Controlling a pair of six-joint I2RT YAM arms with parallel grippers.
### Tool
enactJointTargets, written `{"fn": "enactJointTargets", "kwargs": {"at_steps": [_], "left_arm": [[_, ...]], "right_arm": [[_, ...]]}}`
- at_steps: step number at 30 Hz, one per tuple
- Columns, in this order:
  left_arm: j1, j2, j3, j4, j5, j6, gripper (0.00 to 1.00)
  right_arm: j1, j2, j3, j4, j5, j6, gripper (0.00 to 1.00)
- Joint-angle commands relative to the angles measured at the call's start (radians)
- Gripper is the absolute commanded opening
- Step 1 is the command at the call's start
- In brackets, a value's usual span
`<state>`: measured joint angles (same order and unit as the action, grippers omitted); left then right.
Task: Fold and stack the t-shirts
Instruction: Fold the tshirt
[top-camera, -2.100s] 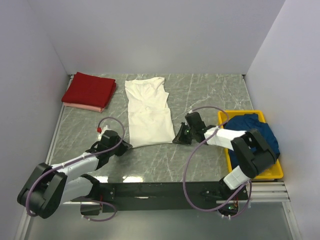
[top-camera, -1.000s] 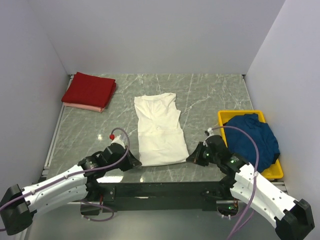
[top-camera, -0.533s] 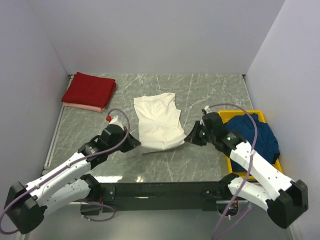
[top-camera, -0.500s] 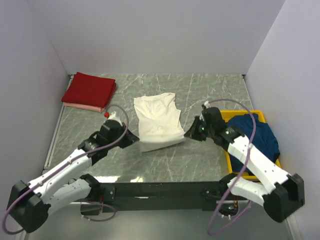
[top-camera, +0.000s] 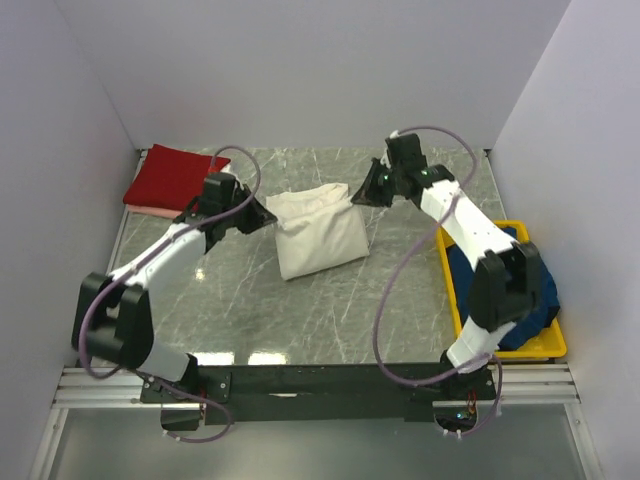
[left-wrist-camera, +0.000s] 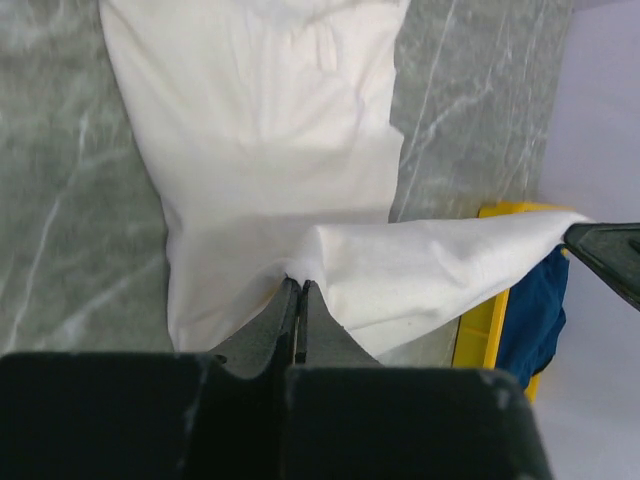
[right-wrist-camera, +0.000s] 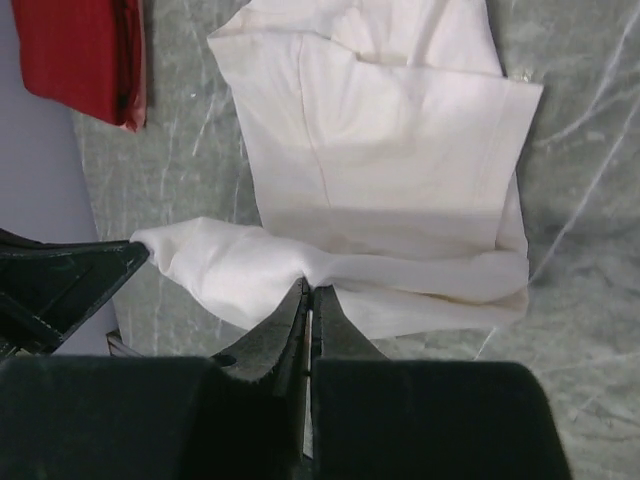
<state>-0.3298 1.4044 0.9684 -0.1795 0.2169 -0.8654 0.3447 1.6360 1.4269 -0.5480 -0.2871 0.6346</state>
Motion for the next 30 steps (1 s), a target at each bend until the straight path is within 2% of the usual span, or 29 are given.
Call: {"fn": "enactJointTargets", "kwargs": {"at_steps": [1, 6, 7, 13, 20, 23, 24, 26, 27, 28, 29, 30], "left_arm": [[0.044, 0.108, 0.127, 0.061, 0.082, 0.031, 0.01], [0.089, 0.309, 0.323, 0.037, 0.127, 0.031, 0.01], [0.104, 0.333, 0.367, 0.037, 0.139, 0.028, 0.01], [0.175, 0.508, 0.507, 0.041, 0.177, 0.014, 0.01], [0.235, 0.709, 0.656, 0.077, 0.24, -0.007, 0.01], [0.256, 0.761, 0.673, 0.109, 0.239, -0.029, 0.01], [0.261, 0.771, 0.67, 0.126, 0.24, -0.04, 0.01], [0.276, 0.803, 0.676, 0.172, 0.256, -0.049, 0.01], [0.282, 0.817, 0.69, 0.164, 0.259, -0.04, 0.06], [0.285, 0.84, 0.729, 0.146, 0.257, -0.032, 0.14], [0.287, 0.846, 0.742, 0.138, 0.256, -0.018, 0.28], [0.293, 0.843, 0.745, 0.141, 0.248, -0.014, 0.34]], "right_arm": [[-0.039, 0.126, 0.177, -0.024, -0.063, -0.024, 0.0], [-0.073, 0.372, 0.443, -0.116, -0.118, -0.033, 0.0], [-0.082, 0.407, 0.543, -0.13, -0.127, -0.035, 0.0], [-0.115, 0.674, 0.903, -0.188, -0.199, -0.01, 0.0], [-0.13, 0.813, 0.92, 0.068, -0.279, 0.056, 0.0], [-0.128, 0.876, 0.958, 0.135, -0.287, 0.06, 0.13], [-0.13, 0.889, 0.977, 0.154, -0.282, 0.06, 0.31], [-0.131, 0.912, 0.992, 0.161, -0.259, 0.063, 0.47], [-0.141, 0.915, 0.995, 0.164, -0.258, 0.066, 0.58], [-0.142, 0.91, 0.995, 0.164, -0.258, 0.071, 0.61], [-0.145, 0.904, 0.994, 0.155, -0.25, 0.071, 0.63], [-0.147, 0.895, 0.985, 0.145, -0.242, 0.068, 0.63]]}}
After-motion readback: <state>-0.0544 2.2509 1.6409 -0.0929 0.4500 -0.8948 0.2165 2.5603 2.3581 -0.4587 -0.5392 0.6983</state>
